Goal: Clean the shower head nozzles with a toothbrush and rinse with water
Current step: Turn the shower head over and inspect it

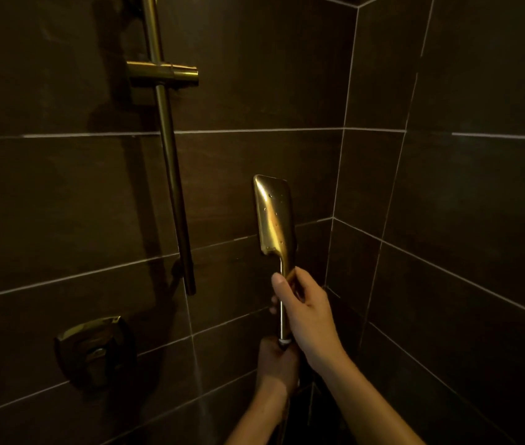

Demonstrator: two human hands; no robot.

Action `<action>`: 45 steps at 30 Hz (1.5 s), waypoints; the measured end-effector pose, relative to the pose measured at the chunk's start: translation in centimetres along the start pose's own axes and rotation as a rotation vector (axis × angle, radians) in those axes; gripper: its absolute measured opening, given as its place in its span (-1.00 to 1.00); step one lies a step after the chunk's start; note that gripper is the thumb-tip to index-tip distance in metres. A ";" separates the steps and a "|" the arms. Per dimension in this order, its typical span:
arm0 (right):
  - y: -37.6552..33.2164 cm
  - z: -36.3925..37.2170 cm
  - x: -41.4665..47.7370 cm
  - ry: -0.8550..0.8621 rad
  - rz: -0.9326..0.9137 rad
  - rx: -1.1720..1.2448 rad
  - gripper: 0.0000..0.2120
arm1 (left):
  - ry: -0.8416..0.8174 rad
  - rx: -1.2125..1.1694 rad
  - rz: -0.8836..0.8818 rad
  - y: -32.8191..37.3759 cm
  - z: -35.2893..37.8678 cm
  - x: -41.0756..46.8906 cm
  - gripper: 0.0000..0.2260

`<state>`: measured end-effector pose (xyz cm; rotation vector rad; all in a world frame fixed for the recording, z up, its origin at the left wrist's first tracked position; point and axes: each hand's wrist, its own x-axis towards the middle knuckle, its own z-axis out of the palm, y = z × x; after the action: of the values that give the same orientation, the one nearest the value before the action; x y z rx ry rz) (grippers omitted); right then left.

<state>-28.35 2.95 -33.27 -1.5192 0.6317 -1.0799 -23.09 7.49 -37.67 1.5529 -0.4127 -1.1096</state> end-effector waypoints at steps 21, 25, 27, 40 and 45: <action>0.8 -1.7 -0.7 -0.039 0.144 0.375 -0.68 | 0.036 0.013 0.048 -1.6 0.2 -1.0 -0.84; 0.6 -1.9 -0.6 -0.037 0.122 0.335 -0.73 | -0.009 -0.016 0.035 -1.8 0.5 -1.0 -0.82; 0.3 -1.8 -0.7 -0.049 0.125 0.381 -0.76 | -0.033 -0.017 0.026 -1.9 0.6 -1.1 -0.83; 0.7 -0.8 -1.8 0.076 -0.032 0.028 -0.62 | -0.021 0.017 0.016 -1.6 -0.1 -0.5 -0.91; 0.5 -0.3 -1.7 0.067 0.047 0.231 -0.69 | -0.043 0.042 0.081 -2.1 -0.2 -0.6 -0.89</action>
<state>-29.26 4.18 -34.30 -1.2680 0.5649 -1.1304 -23.86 8.67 -39.37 1.5379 -0.5267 -1.0786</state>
